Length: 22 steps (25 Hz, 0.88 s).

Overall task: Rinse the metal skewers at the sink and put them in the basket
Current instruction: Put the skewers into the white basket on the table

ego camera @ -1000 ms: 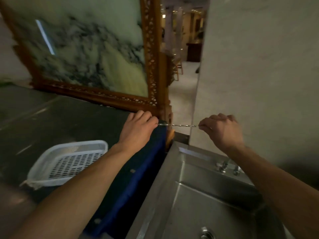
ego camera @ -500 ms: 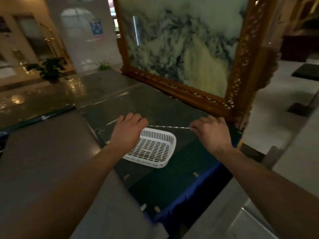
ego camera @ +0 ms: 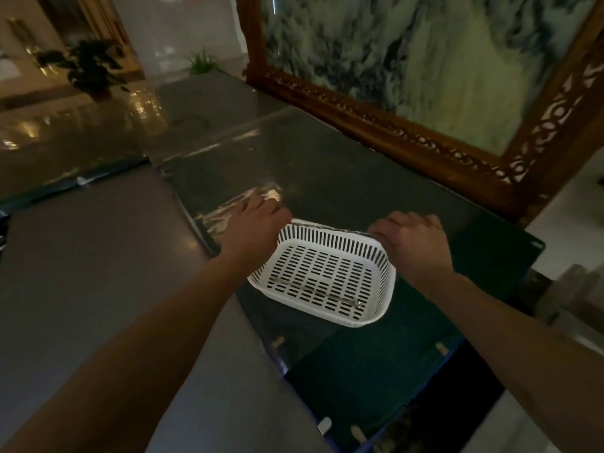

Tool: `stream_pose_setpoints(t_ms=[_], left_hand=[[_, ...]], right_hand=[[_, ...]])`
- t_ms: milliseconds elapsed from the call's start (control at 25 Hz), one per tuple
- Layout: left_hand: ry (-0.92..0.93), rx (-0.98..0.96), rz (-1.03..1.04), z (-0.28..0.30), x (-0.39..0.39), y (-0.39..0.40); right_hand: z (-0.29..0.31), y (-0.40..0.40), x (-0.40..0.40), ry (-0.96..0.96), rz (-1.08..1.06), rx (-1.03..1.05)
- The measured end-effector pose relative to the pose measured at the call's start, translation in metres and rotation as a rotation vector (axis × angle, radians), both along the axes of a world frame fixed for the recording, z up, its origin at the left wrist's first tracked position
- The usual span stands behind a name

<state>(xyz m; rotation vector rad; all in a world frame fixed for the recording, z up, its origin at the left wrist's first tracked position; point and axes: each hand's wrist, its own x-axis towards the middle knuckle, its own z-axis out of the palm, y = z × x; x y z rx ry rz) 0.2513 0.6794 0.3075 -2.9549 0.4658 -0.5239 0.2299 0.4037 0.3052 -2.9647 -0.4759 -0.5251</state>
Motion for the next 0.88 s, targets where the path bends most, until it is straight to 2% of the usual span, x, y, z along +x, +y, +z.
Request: stream_pose_setpoints(t_ms=[240, 560, 800, 880], left_hand=[[0.045, -0.033, -0.039, -0.063, 0.060, 0.009], [0.237, 0.120, -0.085, -0.137, 0.105, 0.009], [0.377, 0.227, -0.101, -0.179, 0.115, 0.012], [0.422, 0.272, -0.113, -0.190, 0.115, 0.011]], right_hand=[[-0.054, 0.015, 0.052, 0.152, -0.035, -0.059], [-0.124, 0.028, 0.080, 0.330, -0.099, -0.103], [-0.172, 0.030, 0.089, 0.566, -0.131, -0.061], [-0.183, 0.030, 0.090, 0.588, -0.115, -0.127]])
